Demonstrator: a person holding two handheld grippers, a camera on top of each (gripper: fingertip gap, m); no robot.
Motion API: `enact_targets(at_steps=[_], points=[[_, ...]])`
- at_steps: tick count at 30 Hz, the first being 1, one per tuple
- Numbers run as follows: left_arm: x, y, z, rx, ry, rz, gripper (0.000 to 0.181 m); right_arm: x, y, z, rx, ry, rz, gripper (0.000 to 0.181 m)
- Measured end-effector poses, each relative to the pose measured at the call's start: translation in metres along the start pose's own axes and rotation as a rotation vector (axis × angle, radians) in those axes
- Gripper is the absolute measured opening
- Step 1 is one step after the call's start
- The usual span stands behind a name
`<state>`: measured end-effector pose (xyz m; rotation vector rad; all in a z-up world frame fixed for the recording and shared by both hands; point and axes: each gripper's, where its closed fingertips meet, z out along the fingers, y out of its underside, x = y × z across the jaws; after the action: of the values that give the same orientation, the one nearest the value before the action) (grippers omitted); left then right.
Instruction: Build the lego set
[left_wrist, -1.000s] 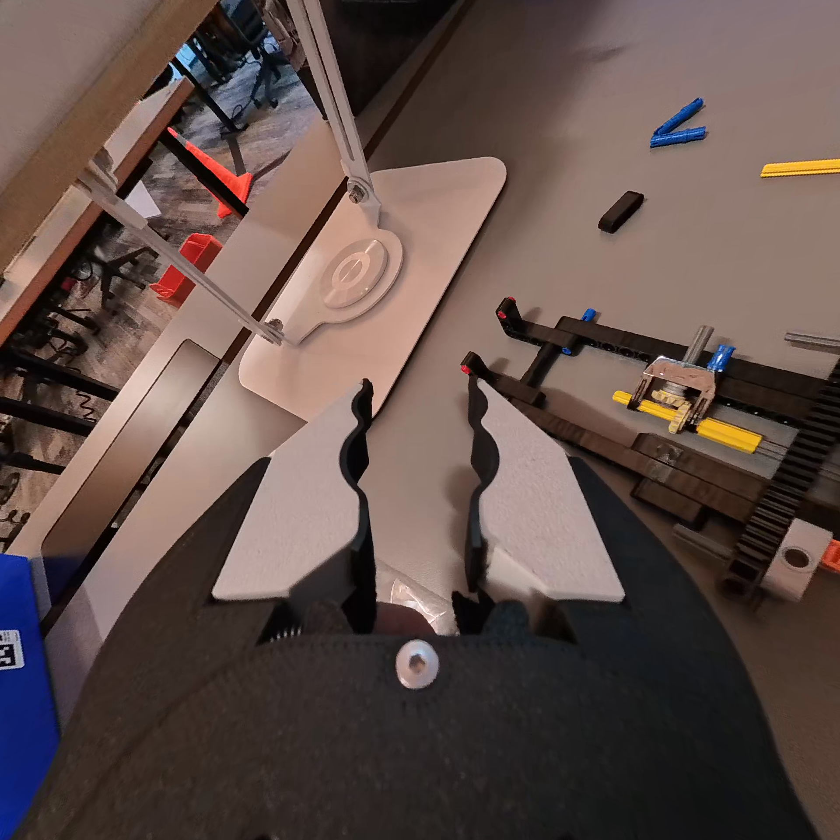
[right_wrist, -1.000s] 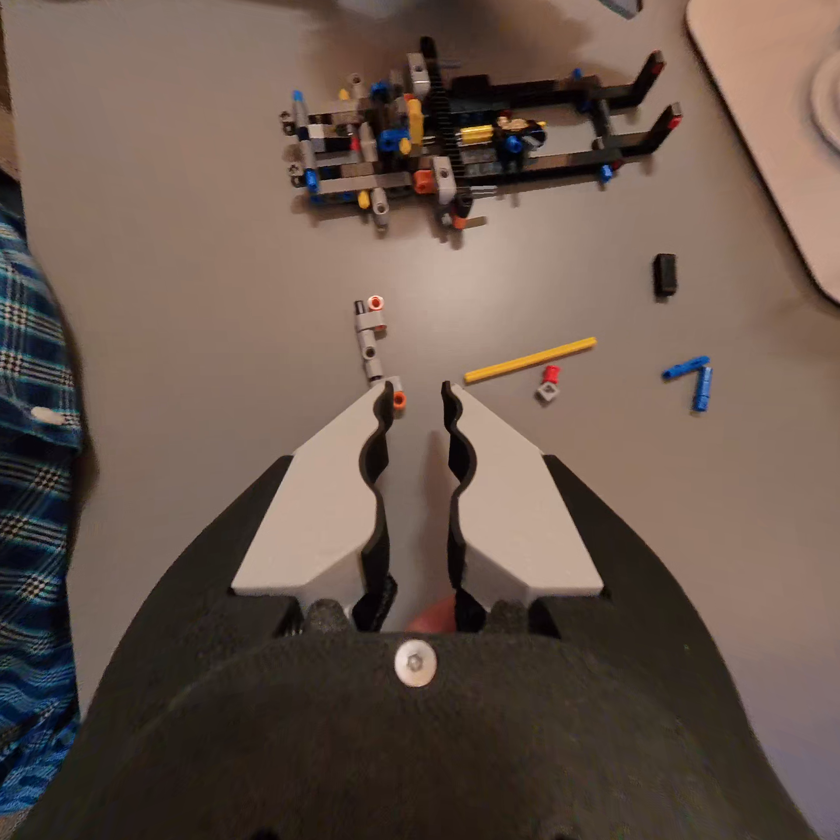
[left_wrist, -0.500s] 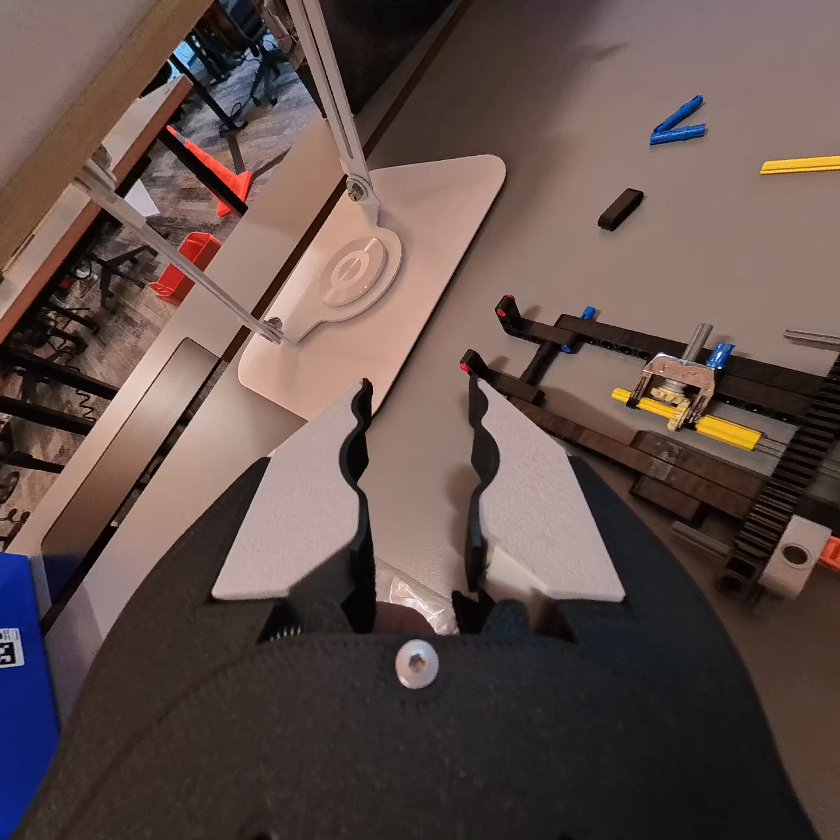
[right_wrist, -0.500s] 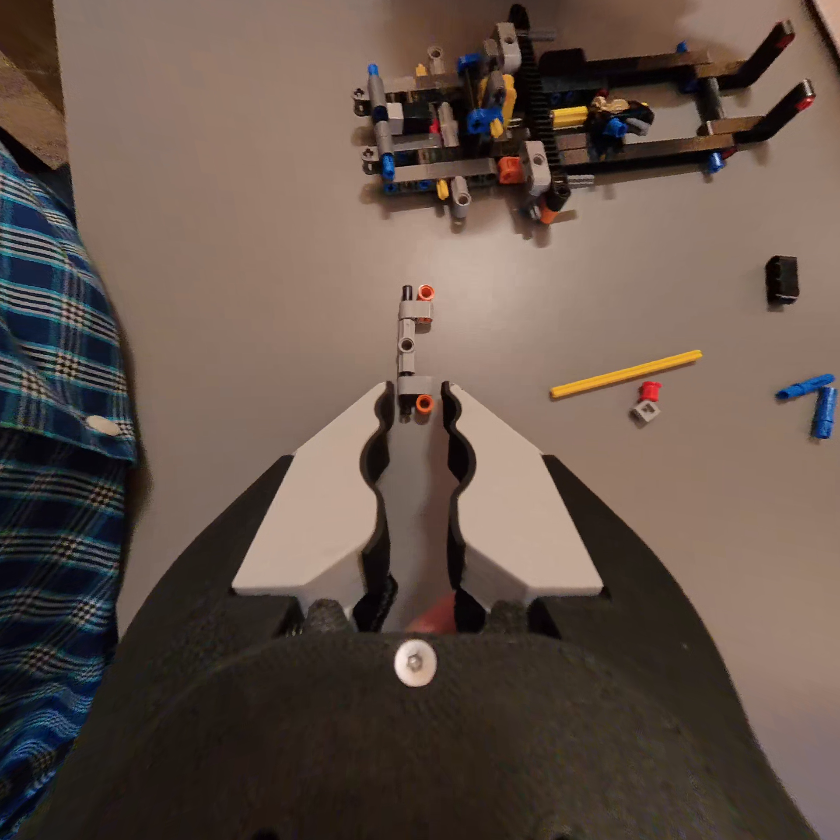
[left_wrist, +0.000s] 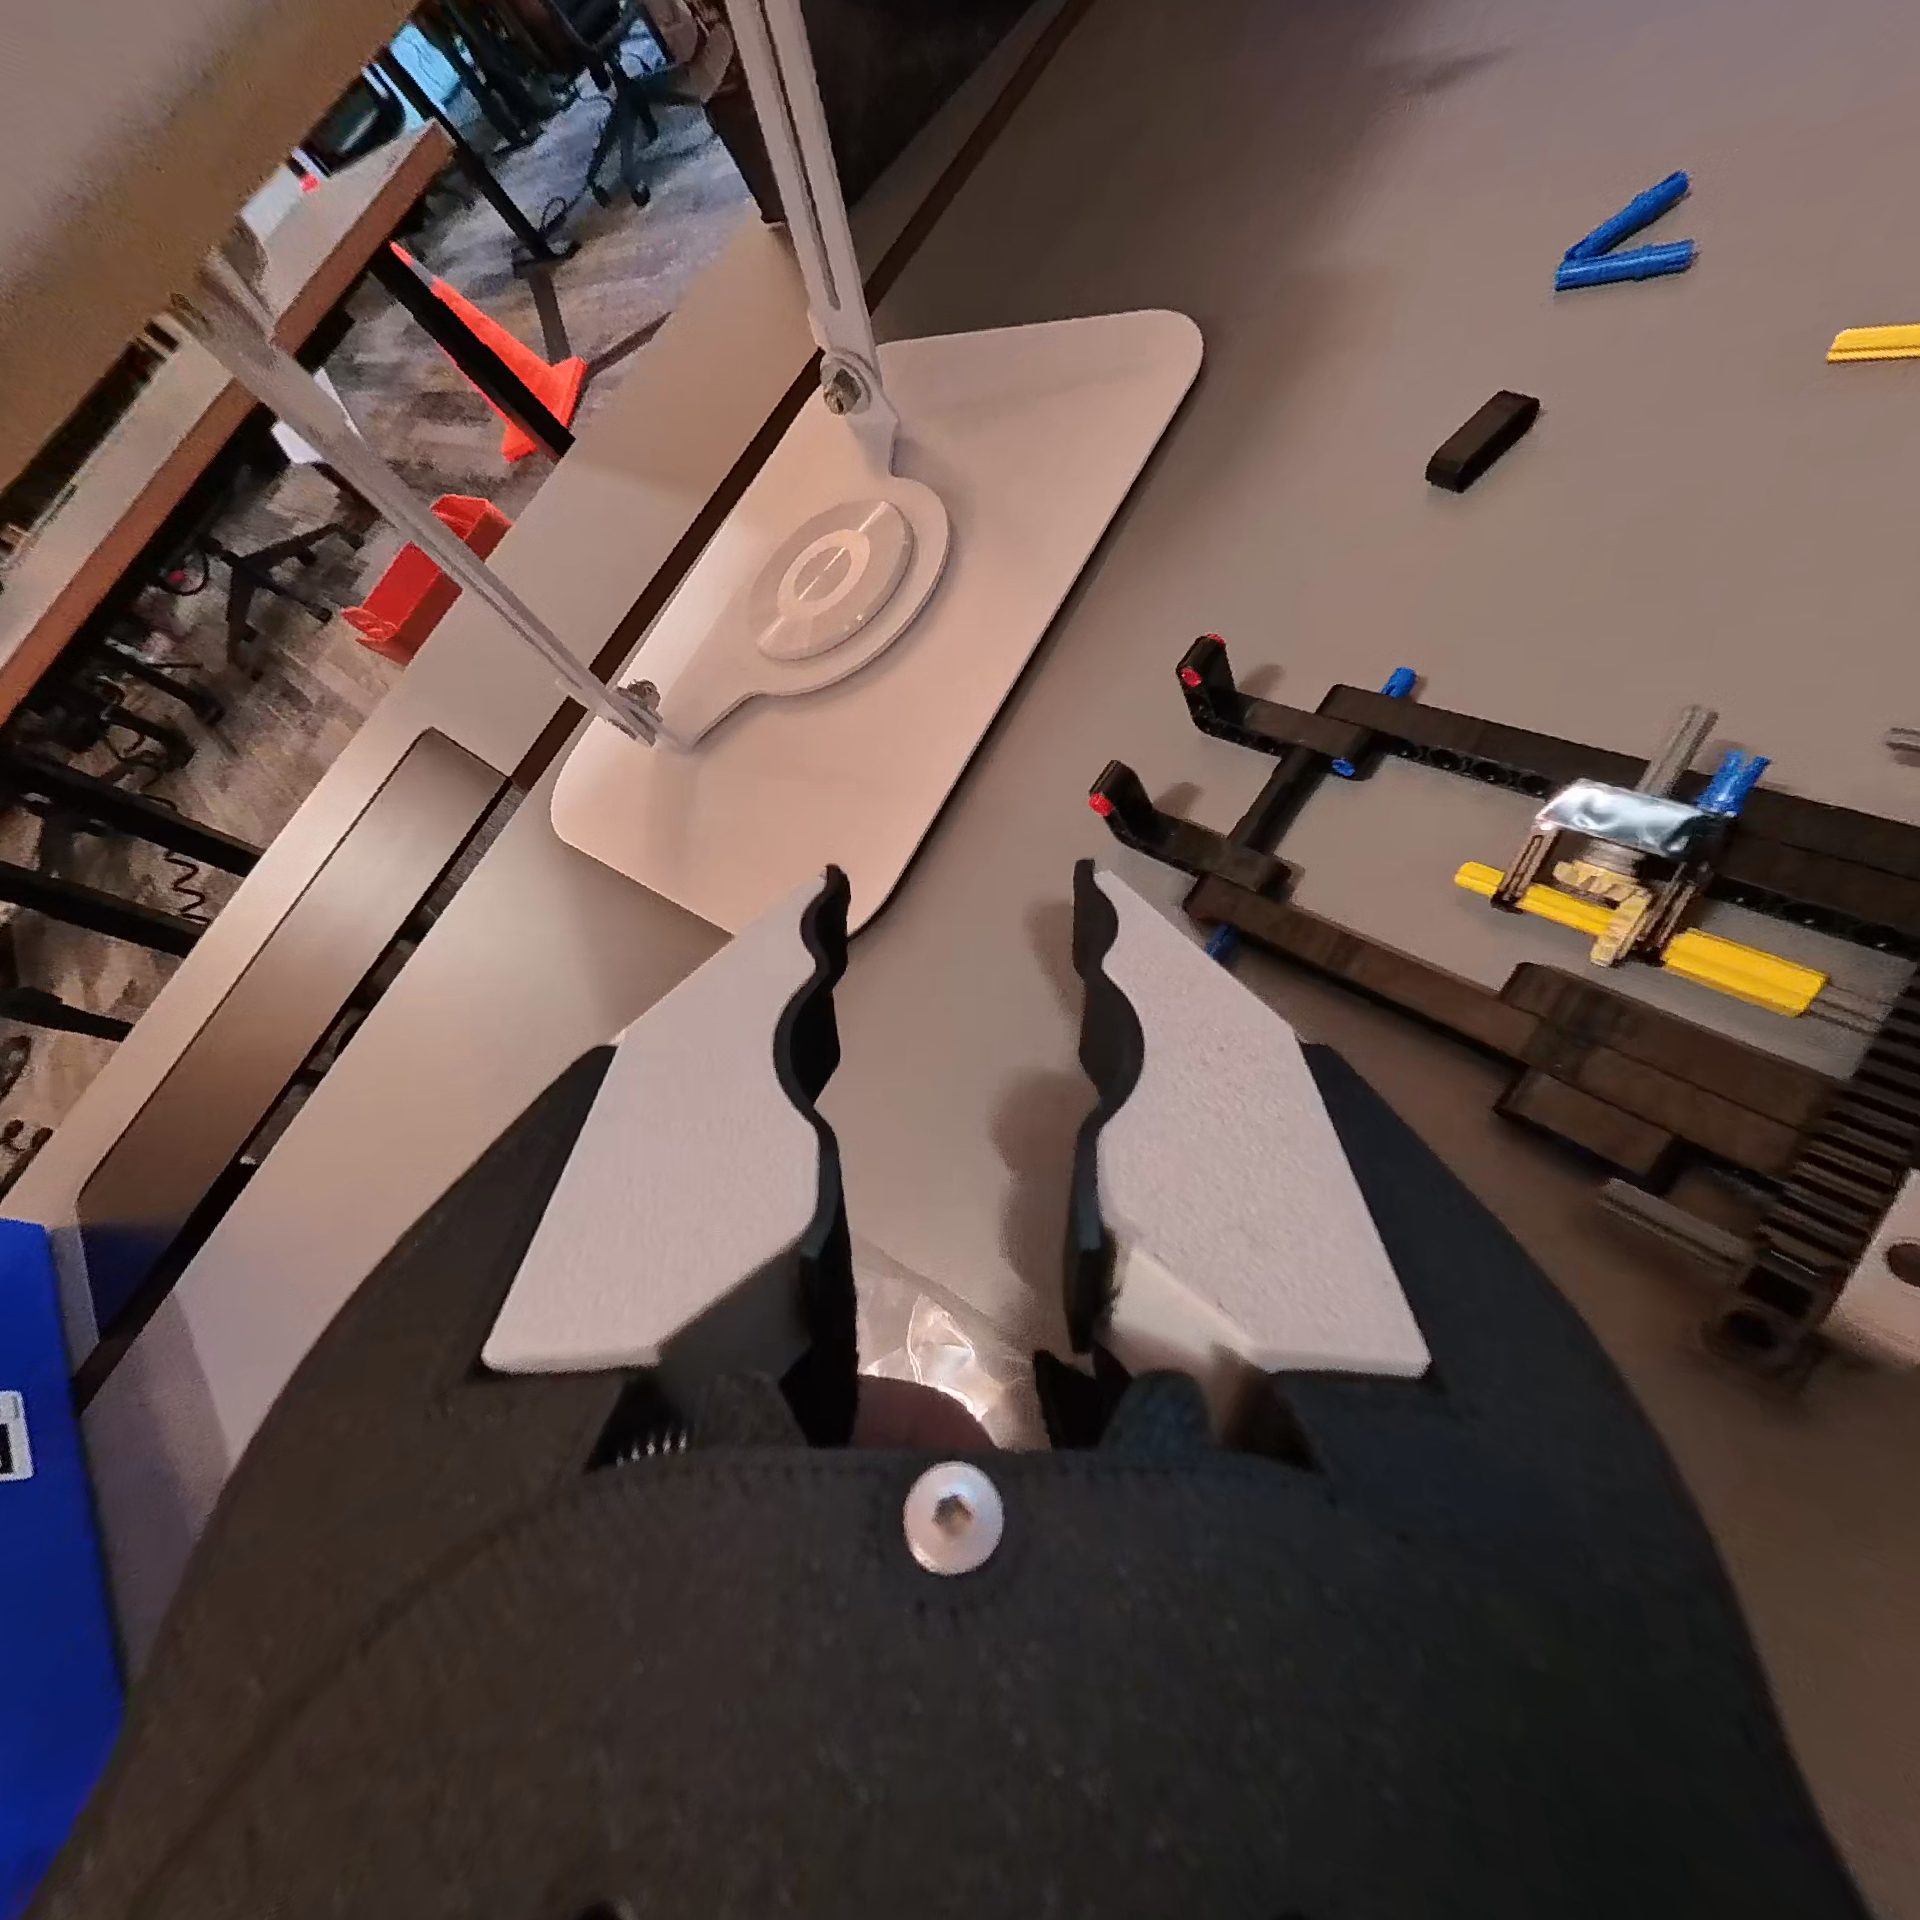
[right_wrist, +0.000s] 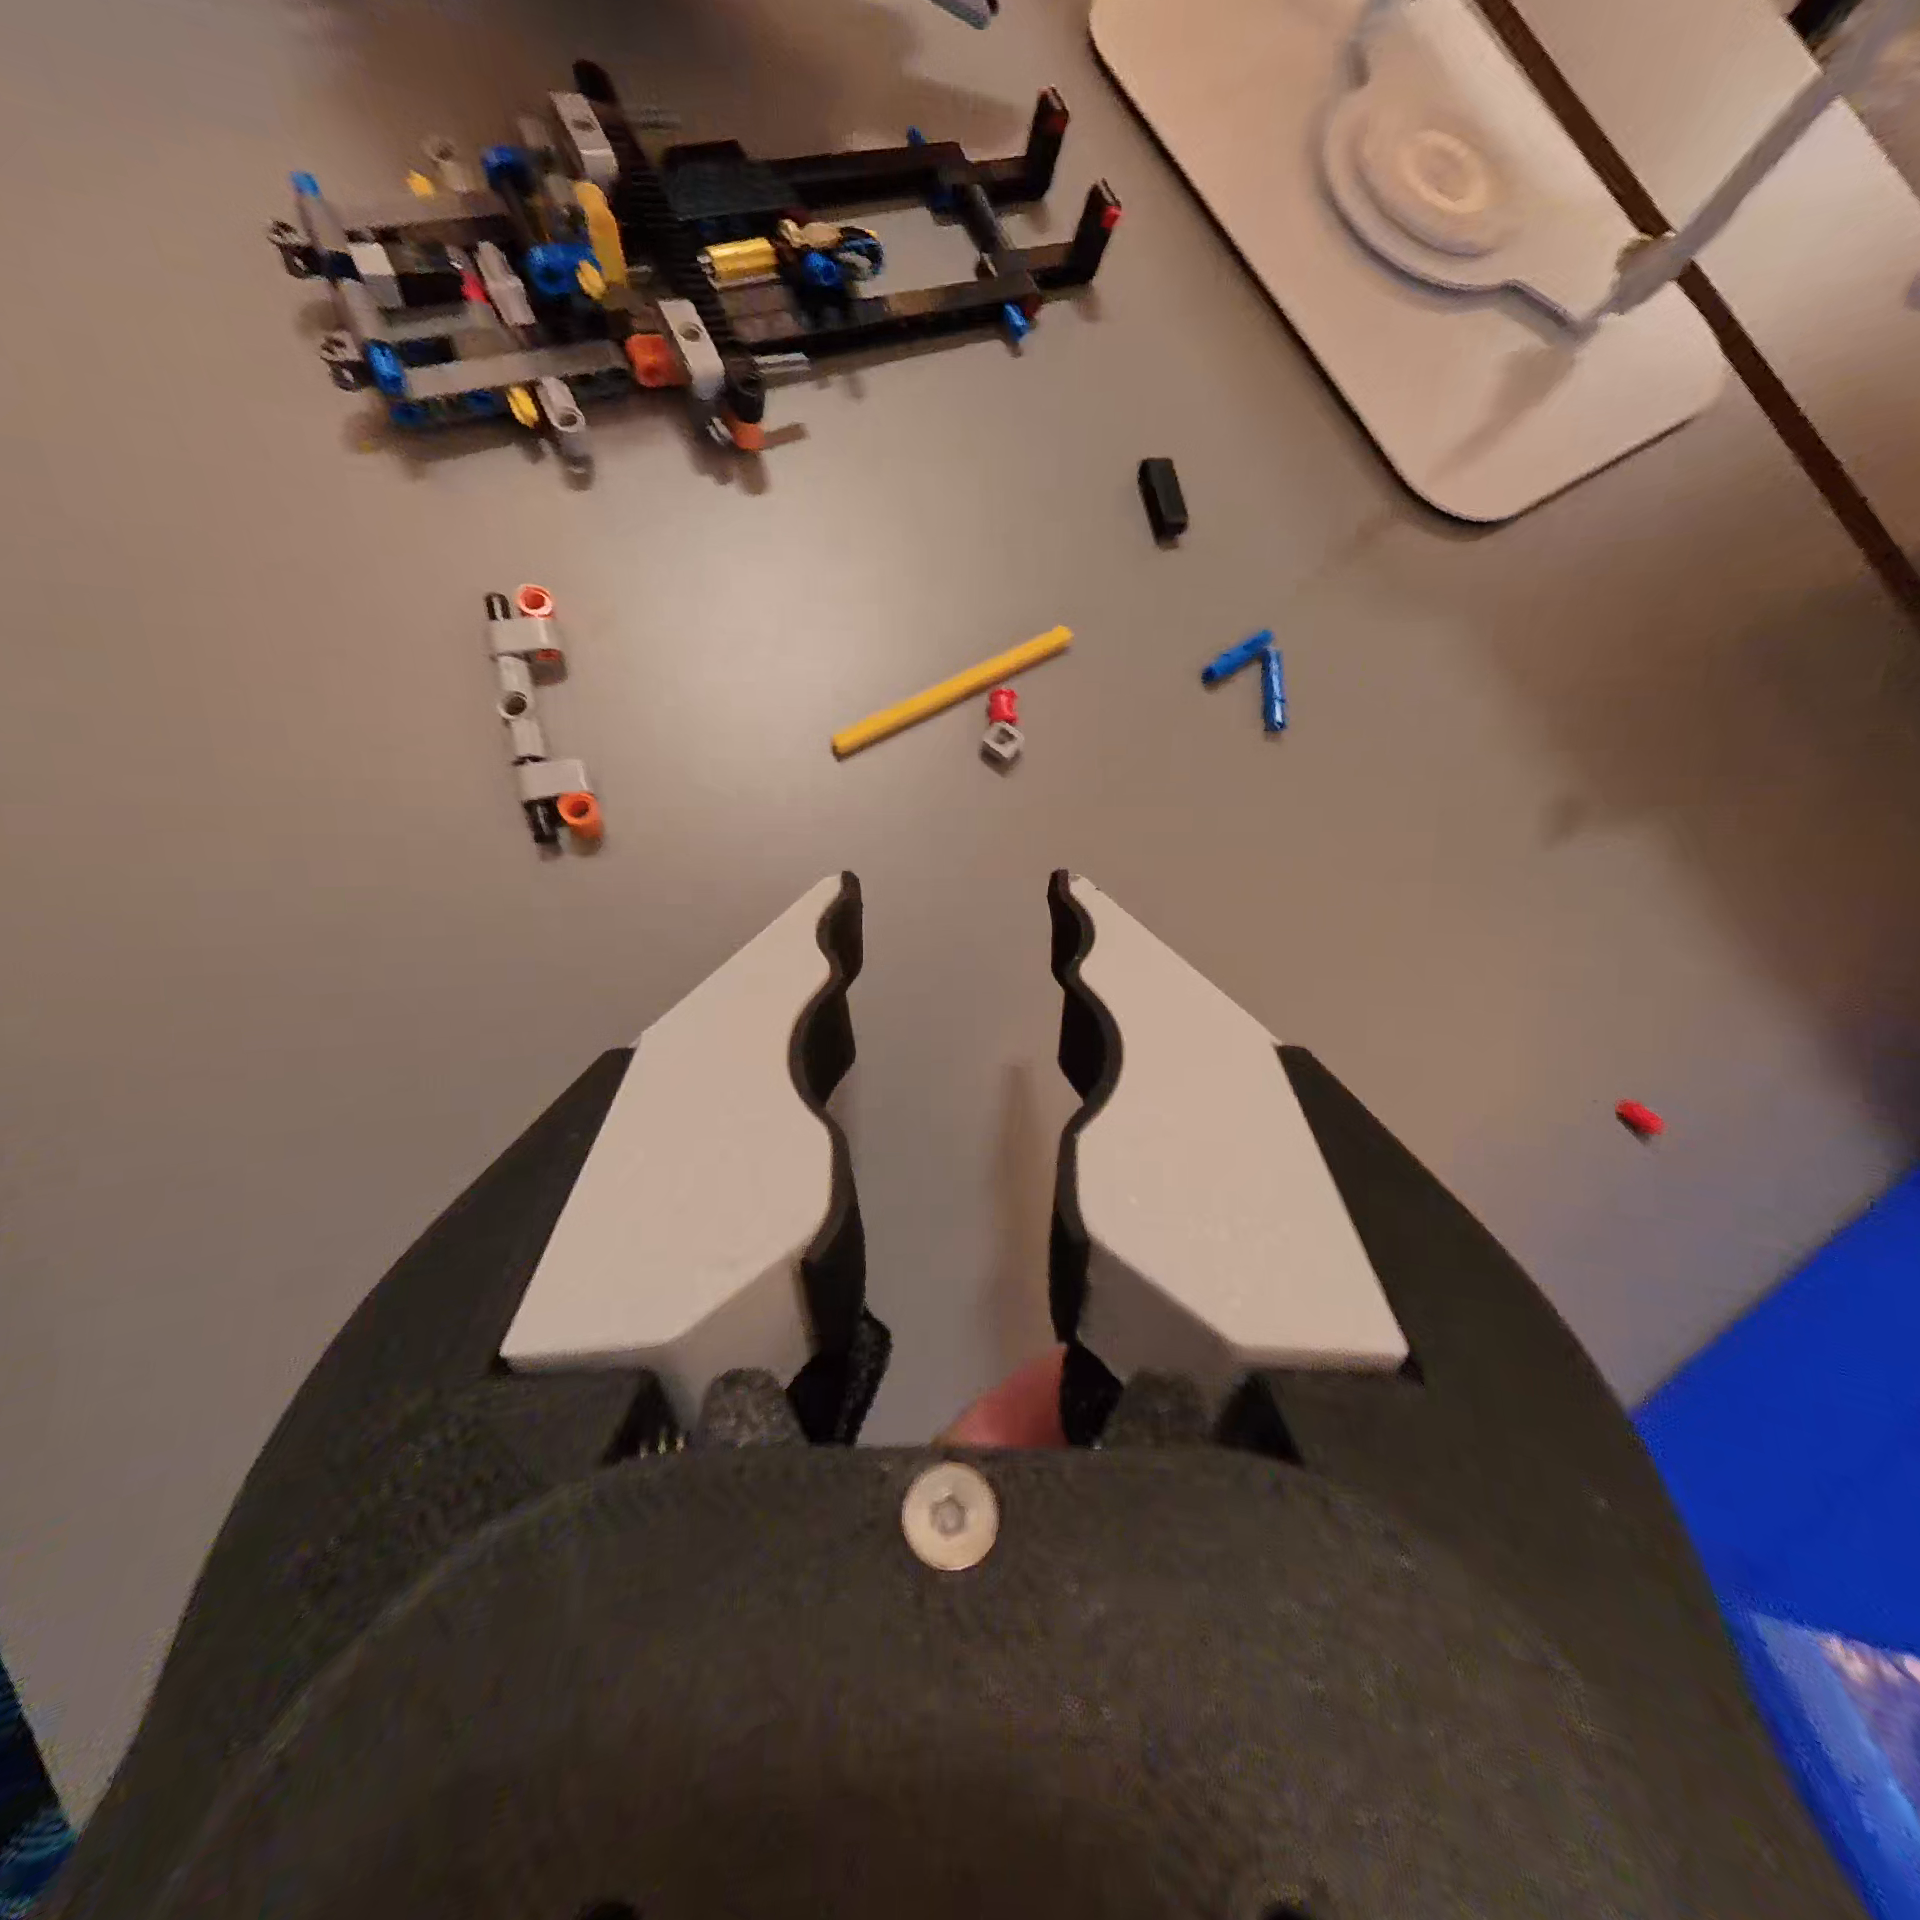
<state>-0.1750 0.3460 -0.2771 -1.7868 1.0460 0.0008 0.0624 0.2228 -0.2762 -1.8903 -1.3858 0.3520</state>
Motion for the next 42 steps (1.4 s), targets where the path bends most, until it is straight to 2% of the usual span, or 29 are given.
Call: enact_targets(at_steps=[18,24,31,36,42], points=[[-0.028,0.005,-0.012,-0.001,-0.069,-0.016,0.04,0.011,0.018,-0.005,0.006,0.035,0.054,0.028],[-0.071,0.007,-0.044,0.02,-0.168,-0.053,0.036,0.019,0.02,-0.012,0.017,0.053,0.089,0.024],[-0.14,0.029,-0.113,0.054,-0.34,-0.171,0.031,0.029,0.021,-0.018,0.032,0.071,0.122,0.022],[-0.15,0.048,-0.142,0.006,-0.328,-0.187,0.031,0.026,0.016,-0.014,0.035,0.059,0.119,0.021],[-0.14,0.062,-0.138,-0.03,-0.267,-0.194,0.032,0.025,0.013,-0.008,0.033,0.061,0.119,0.022]])
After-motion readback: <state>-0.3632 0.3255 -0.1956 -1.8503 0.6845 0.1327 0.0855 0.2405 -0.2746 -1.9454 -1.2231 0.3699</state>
